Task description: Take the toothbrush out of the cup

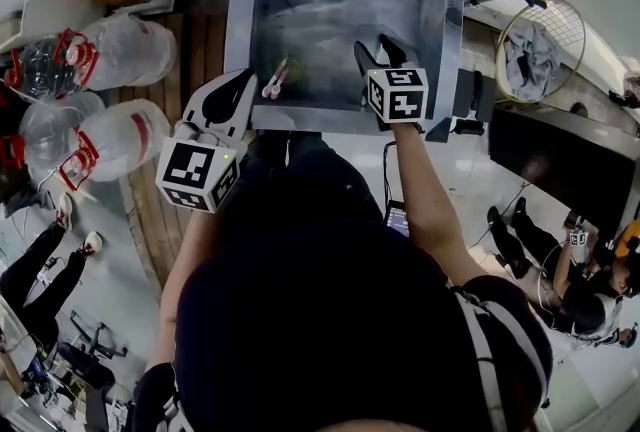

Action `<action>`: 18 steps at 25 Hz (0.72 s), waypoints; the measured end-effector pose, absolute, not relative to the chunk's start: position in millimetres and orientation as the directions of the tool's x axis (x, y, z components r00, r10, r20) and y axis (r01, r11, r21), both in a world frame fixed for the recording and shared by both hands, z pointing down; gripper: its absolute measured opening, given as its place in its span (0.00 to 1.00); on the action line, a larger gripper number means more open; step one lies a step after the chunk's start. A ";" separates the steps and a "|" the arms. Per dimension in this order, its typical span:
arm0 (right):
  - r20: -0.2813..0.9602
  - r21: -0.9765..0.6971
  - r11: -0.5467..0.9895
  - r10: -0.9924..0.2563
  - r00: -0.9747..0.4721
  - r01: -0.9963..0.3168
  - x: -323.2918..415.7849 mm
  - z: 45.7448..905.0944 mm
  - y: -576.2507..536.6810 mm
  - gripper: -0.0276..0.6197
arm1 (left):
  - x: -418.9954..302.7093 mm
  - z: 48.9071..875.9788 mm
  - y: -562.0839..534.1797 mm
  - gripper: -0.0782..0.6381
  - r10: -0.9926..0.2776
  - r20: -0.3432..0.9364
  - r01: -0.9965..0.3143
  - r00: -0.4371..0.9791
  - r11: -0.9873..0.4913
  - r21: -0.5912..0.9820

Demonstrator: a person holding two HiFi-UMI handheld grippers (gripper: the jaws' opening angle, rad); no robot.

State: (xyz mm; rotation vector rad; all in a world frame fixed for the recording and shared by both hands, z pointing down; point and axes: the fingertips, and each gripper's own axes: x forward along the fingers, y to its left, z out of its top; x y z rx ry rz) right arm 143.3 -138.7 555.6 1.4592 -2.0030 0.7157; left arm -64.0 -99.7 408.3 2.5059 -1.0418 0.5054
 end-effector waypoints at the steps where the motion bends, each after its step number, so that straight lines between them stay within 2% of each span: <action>1: 0.688 -0.080 0.336 -0.662 -0.296 -0.939 130.6 549.2 -137.5 0.37 | -64.3 407.8 -98.8 0.14 -0.595 0.459 -0.730 0.660 -0.653 0.203; 4: 0.662 -0.055 0.552 -0.603 -0.444 -0.832 88.9 535.7 -125.3 0.25 | -66.6 406.7 -96.9 0.14 -0.603 0.458 -0.737 0.653 -0.645 0.202; 7: 0.666 -0.038 0.747 -0.476 -0.574 -0.664 46.4 528.9 -102.3 0.24 | -69.5 406.6 -94.2 0.14 -0.612 0.457 -0.746 0.646 -0.633 0.207; 9: 0.680 0.012 0.839 -0.405 -0.611 -0.543 23.8 527.2 -88.8 0.23 | -71.5 406.4 -92.8 0.14 -0.616 0.456 -0.750 0.643 -0.628 0.208; 13: 0.703 0.126 0.928 -0.333 -0.628 -0.350 -10.5 527.6 -72.9 0.23 | -74.5 406.0 -90.0 0.14 -0.623 0.455 -0.756 0.636 -0.621 0.206; 18: 0.714 0.179 0.956 -0.288 -0.639 -0.231 -40.7 532.1 -66.1 0.22 | -79.8 407.3 -86.6 0.14 -0.636 0.459 -0.771 0.621 -0.602 0.209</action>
